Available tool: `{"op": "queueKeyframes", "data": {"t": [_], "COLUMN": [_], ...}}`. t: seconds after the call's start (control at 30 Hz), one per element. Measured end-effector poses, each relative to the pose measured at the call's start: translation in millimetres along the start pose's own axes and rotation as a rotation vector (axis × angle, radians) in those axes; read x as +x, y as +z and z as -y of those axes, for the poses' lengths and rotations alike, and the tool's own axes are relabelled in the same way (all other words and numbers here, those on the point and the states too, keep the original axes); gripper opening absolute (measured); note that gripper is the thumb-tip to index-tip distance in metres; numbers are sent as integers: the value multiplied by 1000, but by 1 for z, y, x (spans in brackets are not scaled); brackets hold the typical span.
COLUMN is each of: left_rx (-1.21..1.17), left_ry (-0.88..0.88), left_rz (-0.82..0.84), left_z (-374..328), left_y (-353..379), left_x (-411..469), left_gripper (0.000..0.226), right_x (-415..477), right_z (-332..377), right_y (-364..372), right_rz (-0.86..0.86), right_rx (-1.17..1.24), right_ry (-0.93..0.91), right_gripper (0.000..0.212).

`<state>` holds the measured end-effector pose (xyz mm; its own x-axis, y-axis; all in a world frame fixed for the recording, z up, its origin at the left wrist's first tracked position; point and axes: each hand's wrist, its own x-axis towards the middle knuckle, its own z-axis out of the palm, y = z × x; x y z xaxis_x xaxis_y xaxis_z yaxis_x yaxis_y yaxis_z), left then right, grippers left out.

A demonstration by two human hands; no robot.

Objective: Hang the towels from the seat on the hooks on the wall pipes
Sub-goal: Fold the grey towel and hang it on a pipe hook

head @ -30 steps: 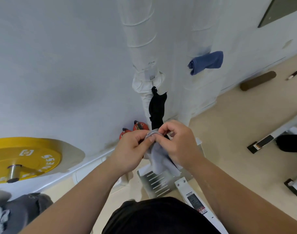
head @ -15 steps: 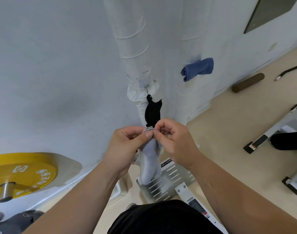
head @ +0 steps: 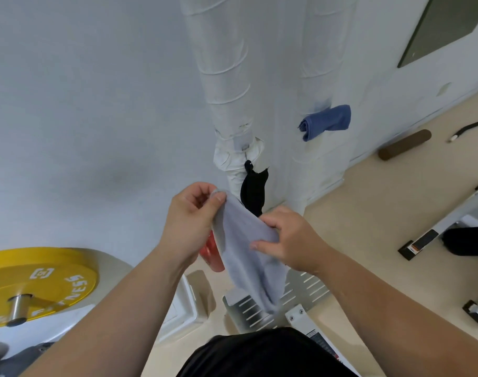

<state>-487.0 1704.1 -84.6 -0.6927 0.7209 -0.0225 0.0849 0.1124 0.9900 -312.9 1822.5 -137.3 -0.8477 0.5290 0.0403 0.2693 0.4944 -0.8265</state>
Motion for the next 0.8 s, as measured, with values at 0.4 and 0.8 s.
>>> {"op": "queueKeyframes", "data": {"t": [0.4, 0.8], "left_rx": [159, 592], "left_ry": [72, 319], "left_rz": [-110, 40], "left_z": [0, -11], "left_y": [-53, -45], "left_x": [47, 39], "left_gripper": [27, 22], "right_x": [3, -3], "right_z": [47, -1], "right_y": [-32, -22], "right_rz": [281, 493], "right_rx": [17, -1072], "right_ry": [-48, -442], "right_gripper": [20, 22]}}
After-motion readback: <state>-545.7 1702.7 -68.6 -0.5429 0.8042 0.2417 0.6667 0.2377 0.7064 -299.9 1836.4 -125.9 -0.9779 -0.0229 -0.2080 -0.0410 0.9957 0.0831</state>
